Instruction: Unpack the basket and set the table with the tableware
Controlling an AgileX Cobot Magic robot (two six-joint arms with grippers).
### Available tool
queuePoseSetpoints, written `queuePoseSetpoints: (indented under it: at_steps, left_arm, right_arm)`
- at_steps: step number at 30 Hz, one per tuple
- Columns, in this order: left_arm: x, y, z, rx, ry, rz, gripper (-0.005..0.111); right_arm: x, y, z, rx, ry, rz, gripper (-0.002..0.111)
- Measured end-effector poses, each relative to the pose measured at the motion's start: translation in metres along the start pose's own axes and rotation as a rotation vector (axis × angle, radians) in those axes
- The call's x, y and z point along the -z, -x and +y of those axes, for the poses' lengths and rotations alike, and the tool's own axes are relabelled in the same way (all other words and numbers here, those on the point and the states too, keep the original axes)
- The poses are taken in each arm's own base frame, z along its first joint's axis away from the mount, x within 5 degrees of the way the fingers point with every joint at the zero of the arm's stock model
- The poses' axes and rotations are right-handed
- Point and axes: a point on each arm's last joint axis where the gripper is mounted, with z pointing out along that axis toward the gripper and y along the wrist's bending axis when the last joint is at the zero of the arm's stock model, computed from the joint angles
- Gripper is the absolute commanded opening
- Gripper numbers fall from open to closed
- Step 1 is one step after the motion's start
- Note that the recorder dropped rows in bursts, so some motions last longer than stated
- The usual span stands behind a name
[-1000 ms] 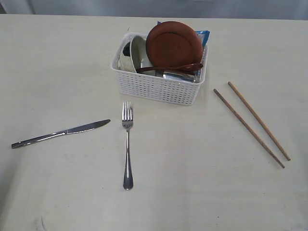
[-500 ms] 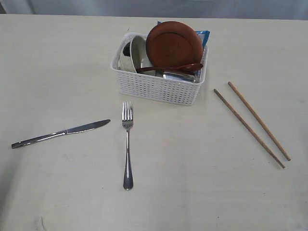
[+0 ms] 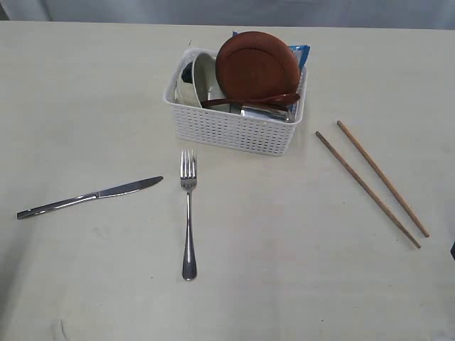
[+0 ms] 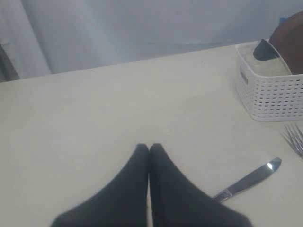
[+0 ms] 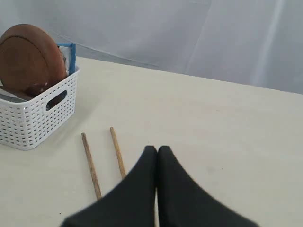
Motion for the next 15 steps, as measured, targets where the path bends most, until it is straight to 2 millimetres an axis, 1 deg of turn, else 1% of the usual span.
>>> queuePoseSetpoints:
  at_steps: [15]
  left_arm:
    - [0.0, 0.0, 0.0, 0.0, 0.0, 0.0, 0.0]
  right_arm:
    - [0.0, -0.0007, 0.0003, -0.006, 0.003, 0.008, -0.001]
